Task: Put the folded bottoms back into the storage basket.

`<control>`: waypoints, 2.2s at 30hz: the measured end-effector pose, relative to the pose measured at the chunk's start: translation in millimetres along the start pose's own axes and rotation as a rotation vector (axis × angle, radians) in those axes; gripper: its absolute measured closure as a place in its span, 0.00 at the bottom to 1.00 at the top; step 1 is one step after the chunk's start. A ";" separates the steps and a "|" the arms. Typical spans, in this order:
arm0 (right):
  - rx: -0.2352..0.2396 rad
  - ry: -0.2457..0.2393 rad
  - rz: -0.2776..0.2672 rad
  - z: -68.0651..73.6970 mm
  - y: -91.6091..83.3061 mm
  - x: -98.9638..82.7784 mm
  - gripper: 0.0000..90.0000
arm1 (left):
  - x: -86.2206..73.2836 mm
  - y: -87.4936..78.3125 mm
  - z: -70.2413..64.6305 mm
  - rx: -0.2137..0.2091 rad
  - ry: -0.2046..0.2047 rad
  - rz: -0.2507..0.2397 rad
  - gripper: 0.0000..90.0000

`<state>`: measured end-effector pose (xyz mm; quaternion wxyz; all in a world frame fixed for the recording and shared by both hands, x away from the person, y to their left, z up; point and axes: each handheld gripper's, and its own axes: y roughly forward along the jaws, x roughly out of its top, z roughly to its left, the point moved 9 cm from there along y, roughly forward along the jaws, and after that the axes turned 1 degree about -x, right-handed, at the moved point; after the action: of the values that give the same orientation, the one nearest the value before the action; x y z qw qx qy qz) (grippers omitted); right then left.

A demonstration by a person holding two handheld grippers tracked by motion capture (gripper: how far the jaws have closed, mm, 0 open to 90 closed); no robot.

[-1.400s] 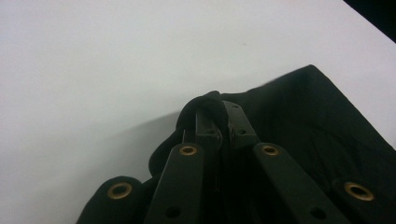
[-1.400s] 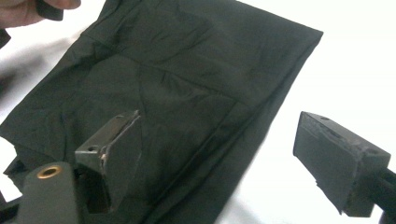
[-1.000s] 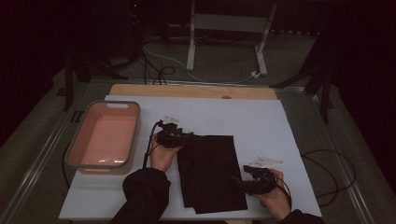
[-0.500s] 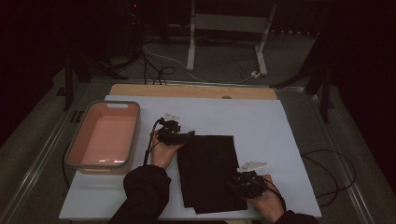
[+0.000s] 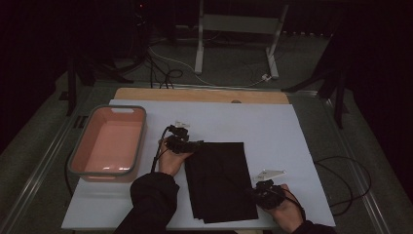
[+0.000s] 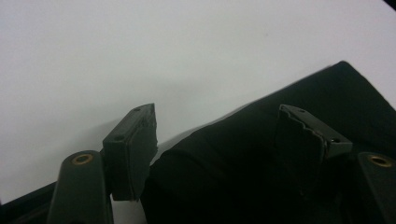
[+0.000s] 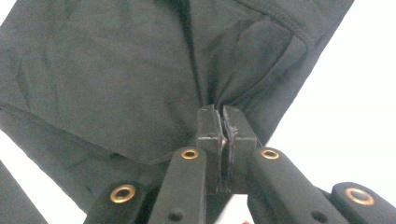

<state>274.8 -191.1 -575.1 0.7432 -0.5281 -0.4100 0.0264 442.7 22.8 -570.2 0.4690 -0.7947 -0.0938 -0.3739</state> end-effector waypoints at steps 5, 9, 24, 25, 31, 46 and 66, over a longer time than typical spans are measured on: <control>-0.003 0.005 -0.002 -3.1 -2.8 -2.2 0.97 | -7.5 3.6 -0.4 -0.009 0.004 0.034 0.37; 0.006 0.011 -0.005 -3.3 -4.5 -2.6 0.96 | -15.3 4.0 -0.9 -0.009 -0.012 0.070 0.41; -0.008 0.071 -0.052 -6.6 -4.3 4.9 0.43 | -13.2 -15.6 -19.4 -0.136 0.009 0.059 0.95; -0.013 0.074 -0.054 -6.6 -2.8 6.2 0.39 | -11.6 -18.2 -19.9 -0.133 0.013 0.050 0.95; -0.033 0.076 -0.020 -6.8 10.0 5.2 0.33 | -7.5 -25.5 -18.9 -0.117 0.013 0.020 0.95; 0.096 0.085 0.012 24.4 13.6 8.6 0.60 | -5.8 -29.0 -26.5 -0.131 0.018 0.007 0.95; 0.087 -0.002 -0.020 34.2 12.4 26.4 0.88 | 11.4 -37.2 -32.2 -0.137 0.021 -0.041 0.95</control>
<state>275.5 -147.1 -566.1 0.7651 -0.4912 -0.4146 0.0373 415.9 14.4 -528.2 0.4067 -0.8188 -0.0795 -0.3972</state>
